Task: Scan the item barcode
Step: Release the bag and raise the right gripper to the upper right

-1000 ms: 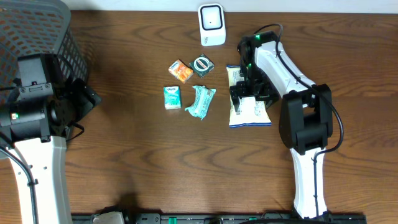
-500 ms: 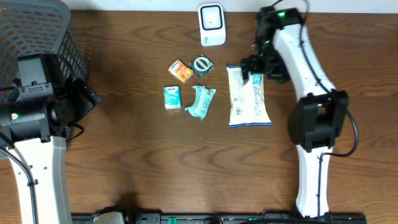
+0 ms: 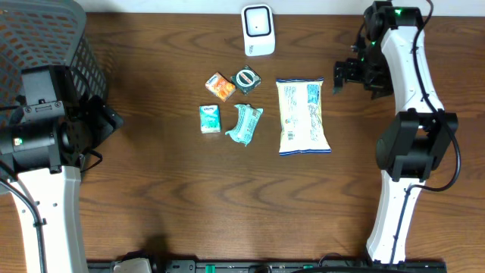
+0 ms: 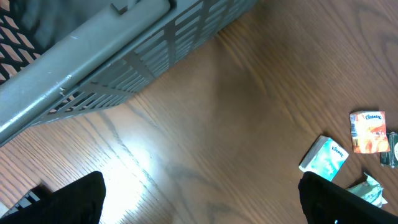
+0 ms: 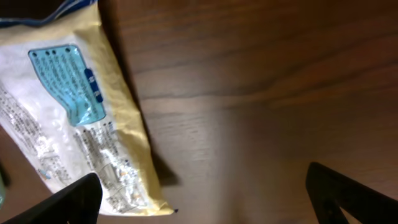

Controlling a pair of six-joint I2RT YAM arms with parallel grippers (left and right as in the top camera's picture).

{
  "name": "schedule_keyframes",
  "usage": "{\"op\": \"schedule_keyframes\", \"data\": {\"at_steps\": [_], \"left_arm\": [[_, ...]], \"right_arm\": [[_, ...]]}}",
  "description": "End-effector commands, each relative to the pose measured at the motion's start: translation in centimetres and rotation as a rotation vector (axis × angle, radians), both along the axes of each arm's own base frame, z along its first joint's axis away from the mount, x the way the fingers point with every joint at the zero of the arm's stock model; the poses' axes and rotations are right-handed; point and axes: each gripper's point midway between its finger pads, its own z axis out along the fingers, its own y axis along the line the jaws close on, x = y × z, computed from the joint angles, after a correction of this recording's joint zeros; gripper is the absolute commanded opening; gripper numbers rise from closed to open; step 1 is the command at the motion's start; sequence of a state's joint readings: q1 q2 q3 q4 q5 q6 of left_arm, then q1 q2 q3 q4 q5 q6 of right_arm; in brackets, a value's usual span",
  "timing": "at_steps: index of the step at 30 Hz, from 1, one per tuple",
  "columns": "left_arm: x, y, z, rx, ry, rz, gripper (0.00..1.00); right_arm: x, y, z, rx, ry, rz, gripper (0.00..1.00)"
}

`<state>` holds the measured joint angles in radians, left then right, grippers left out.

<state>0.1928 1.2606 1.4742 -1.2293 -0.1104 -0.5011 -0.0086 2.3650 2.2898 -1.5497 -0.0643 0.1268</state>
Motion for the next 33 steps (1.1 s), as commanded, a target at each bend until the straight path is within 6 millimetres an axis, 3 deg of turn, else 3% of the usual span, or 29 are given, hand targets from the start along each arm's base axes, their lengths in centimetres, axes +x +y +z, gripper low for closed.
{"op": "schedule_keyframes", "data": {"at_steps": [1, 8, 15, 19, 26, 33], "left_arm": [[0.0, 0.1, 0.1, -0.001, -0.003, 0.013, 0.98], [0.0, 0.1, 0.1, -0.001, -0.003, 0.013, 0.98], [0.0, 0.1, 0.1, -0.001, -0.003, 0.013, 0.98], [0.0, 0.1, 0.1, -0.001, -0.003, 0.013, 0.98], [0.0, 0.1, 0.1, -0.001, -0.003, 0.013, 0.98], [0.0, 0.1, 0.1, -0.001, -0.003, 0.013, 0.98]], "right_arm": [[0.3, -0.7, 0.1, 0.0, -0.017, 0.025, 0.99], [1.2, 0.5, -0.1, 0.077, -0.051, 0.021, 0.99], [0.7, 4.4, -0.5, 0.32, -0.061, 0.161, 0.99], [0.3, 5.6, -1.2, 0.394, -0.051, 0.171, 0.99], [0.0, 5.6, -1.4, 0.396, -0.042, 0.17, 0.99], [0.6, 4.1, -2.1, 0.299, -0.055, 0.171, 0.99]]}}
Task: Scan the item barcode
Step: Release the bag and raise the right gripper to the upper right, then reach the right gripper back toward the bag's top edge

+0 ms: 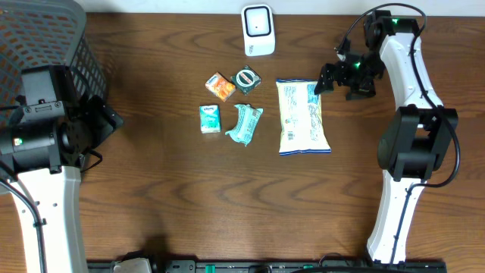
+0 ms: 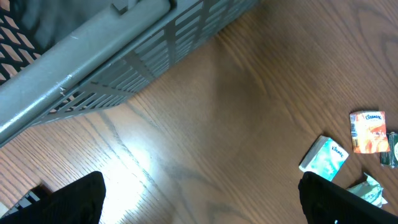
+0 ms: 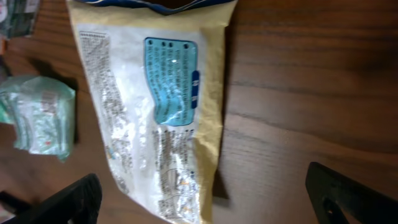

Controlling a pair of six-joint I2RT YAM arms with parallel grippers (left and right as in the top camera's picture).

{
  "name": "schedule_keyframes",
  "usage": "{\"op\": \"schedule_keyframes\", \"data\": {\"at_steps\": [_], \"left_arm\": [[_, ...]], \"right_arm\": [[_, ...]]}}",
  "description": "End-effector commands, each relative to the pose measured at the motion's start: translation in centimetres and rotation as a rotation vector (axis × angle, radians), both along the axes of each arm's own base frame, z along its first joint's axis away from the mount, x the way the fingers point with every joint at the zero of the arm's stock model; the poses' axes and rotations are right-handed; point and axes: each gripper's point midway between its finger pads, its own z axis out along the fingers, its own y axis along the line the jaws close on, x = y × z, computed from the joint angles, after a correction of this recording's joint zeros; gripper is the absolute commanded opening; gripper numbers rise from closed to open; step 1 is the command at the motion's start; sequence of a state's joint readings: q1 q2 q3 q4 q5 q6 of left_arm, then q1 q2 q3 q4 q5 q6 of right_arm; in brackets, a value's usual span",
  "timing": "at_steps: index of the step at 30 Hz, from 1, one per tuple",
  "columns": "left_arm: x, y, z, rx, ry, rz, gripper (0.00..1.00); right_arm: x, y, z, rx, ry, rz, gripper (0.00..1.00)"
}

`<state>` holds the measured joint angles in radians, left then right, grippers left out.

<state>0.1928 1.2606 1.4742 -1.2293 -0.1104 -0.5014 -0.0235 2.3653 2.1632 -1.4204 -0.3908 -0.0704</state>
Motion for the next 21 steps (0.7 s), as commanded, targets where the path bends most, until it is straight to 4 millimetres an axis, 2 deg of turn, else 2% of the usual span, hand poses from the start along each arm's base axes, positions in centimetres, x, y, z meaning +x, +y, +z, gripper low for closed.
{"op": "schedule_keyframes", "data": {"at_steps": [1, 9, 16, 21], "left_arm": [[0.0, 0.1, 0.1, -0.001, -0.003, 0.013, 0.98], [0.0, 0.1, 0.1, -0.001, -0.003, 0.013, 0.97], [0.0, 0.1, 0.1, -0.001, -0.003, 0.013, 0.98], [0.0, 0.1, 0.1, -0.001, -0.003, 0.013, 0.98]], "right_arm": [[0.1, -0.9, -0.3, -0.05, -0.008, 0.009, 0.99], [-0.2, -2.0, -0.5, -0.068, 0.005, 0.0, 0.99], [-0.4, 0.3, -0.2, 0.12, -0.004, 0.014, 0.99], [-0.7, 1.8, -1.2, 0.18, -0.005, 0.04, 0.99]]}}
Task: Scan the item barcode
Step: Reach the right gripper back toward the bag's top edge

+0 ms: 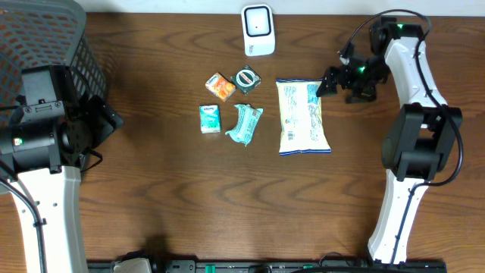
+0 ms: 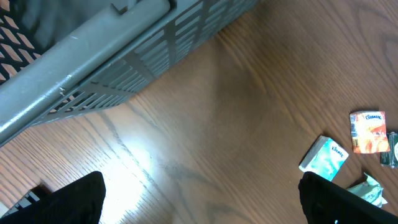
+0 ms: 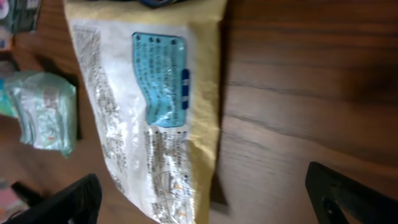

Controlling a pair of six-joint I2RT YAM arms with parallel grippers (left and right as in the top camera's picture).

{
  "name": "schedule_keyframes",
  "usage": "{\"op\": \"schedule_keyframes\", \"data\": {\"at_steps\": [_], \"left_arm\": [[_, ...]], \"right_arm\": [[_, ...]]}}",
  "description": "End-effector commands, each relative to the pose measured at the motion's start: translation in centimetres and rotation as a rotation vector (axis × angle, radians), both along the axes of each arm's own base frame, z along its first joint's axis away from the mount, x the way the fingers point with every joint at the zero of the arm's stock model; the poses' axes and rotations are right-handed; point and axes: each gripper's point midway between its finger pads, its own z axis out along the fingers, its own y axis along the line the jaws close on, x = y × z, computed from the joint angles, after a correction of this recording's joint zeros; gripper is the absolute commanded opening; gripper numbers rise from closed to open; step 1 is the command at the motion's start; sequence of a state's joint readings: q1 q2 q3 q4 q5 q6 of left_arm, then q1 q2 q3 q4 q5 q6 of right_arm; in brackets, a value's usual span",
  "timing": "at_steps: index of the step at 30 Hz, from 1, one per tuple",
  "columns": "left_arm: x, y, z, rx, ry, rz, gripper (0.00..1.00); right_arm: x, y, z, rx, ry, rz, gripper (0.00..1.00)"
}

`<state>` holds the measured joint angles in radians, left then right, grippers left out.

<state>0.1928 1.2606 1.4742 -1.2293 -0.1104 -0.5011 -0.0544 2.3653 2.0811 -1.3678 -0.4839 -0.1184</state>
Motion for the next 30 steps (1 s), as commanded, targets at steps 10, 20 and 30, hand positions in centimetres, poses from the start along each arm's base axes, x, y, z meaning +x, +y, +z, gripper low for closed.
{"op": "schedule_keyframes", "data": {"at_steps": [10, 20, 30], "left_arm": [[0.0, 0.1, 0.1, -0.001, -0.003, 0.013, 0.97], [0.0, 0.1, 0.1, -0.001, -0.003, 0.013, 0.97], [0.0, 0.1, 0.1, -0.001, -0.003, 0.013, 0.98]], "right_arm": [[-2.1, 4.6, -4.6, 0.159, 0.029, 0.04, 0.99], [-3.6, 5.6, -8.5, 0.053, 0.079, 0.009, 0.71], [-3.9, 5.5, -8.6, 0.034, 0.097, -0.002, 0.01]]}}
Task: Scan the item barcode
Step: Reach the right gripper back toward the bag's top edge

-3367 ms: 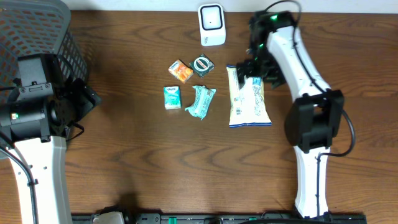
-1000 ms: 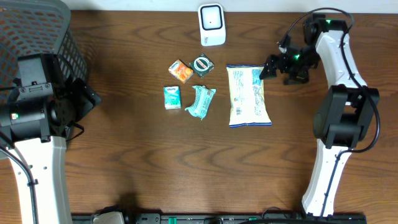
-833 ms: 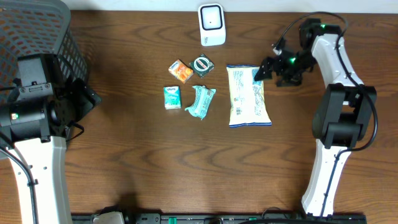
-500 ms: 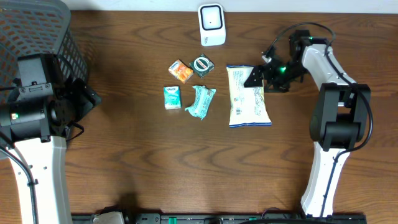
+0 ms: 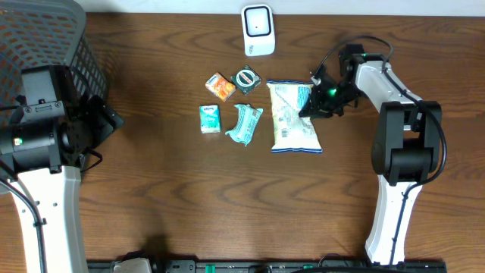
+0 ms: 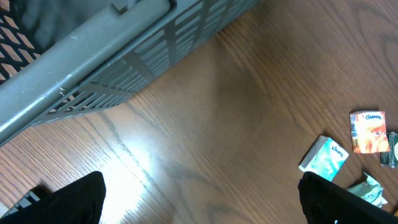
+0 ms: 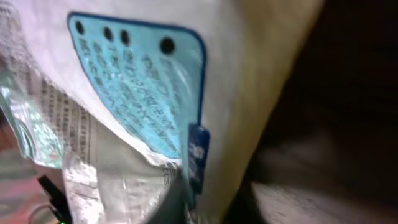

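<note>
A white barcode scanner (image 5: 258,30) stands at the table's far edge. The cream and white snack bag (image 5: 294,117) with a blue label lies right of centre, tilted and crumpled. My right gripper (image 5: 315,101) is at the bag's upper right edge and looks shut on it. In the right wrist view the bag (image 7: 137,93) fills the frame, blurred and very near, with its yellow edge between the dark fingers. My left gripper (image 6: 201,199) hangs open over bare wood at the far left, holding nothing.
An orange pack (image 5: 220,86), a round dark tin (image 5: 247,79), a teal tissue pack (image 5: 210,119) and a crumpled teal packet (image 5: 244,123) lie just left of the bag. A grey mesh basket (image 5: 45,38) fills the far left corner.
My right gripper has moved from beside the bag's top right corner onto its right edge and shut there. The bag has shifted a little left and crumpled. The left arm has not moved.
My right gripper was open well right of the bag, near the far edge. It then stood open close to the bag's top right corner, twice. Now it is on the bag's edge and the bag is displaced. The left arm stayed still throughout.
</note>
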Controlling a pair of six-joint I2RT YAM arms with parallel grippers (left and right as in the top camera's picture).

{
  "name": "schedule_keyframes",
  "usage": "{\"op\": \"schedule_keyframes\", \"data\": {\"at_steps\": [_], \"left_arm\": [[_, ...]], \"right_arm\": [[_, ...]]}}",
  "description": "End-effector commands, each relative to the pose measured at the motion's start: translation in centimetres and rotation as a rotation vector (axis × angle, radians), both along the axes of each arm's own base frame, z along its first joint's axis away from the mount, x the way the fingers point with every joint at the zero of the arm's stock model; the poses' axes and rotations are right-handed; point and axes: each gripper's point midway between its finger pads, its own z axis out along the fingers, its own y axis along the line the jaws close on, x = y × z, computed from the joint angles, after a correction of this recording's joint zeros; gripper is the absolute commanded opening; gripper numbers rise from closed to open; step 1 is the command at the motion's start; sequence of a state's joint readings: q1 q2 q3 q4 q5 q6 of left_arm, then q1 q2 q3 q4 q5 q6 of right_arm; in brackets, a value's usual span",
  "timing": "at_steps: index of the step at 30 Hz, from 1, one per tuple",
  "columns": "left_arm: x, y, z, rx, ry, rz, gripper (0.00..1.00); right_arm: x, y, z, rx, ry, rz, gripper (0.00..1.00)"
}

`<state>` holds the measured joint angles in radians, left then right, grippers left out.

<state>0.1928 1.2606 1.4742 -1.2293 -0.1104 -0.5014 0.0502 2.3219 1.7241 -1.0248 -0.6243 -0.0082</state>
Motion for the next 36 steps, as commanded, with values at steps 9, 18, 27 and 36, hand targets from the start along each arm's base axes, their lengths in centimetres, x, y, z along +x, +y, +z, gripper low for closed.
{"op": "schedule_keyframes", "data": {"at_steps": [9, 18, 27, 36], "left_arm": [[0.0, 0.1, 0.1, -0.001, -0.003, 0.013, 0.98], [0.0, 0.1, 0.1, -0.001, -0.003, 0.013, 0.98], [0.0, 0.1, 0.1, -0.001, -0.003, 0.013, 0.98], [0.0, 0.1, 0.1, -0.001, -0.003, 0.013, 0.98]], "right_arm": [[-1.2, -1.4, -0.7, 0.001, 0.078, 0.006, 0.01], [-0.1, 2.4, 6.1, 0.484, -0.066, 0.058, 0.01], [-0.5, 0.7, 4.5, 0.371, -0.023, 0.047, 0.11], [-1.6, -2.8, 0.6, 0.036, 0.135, -0.047, 0.84]]}}
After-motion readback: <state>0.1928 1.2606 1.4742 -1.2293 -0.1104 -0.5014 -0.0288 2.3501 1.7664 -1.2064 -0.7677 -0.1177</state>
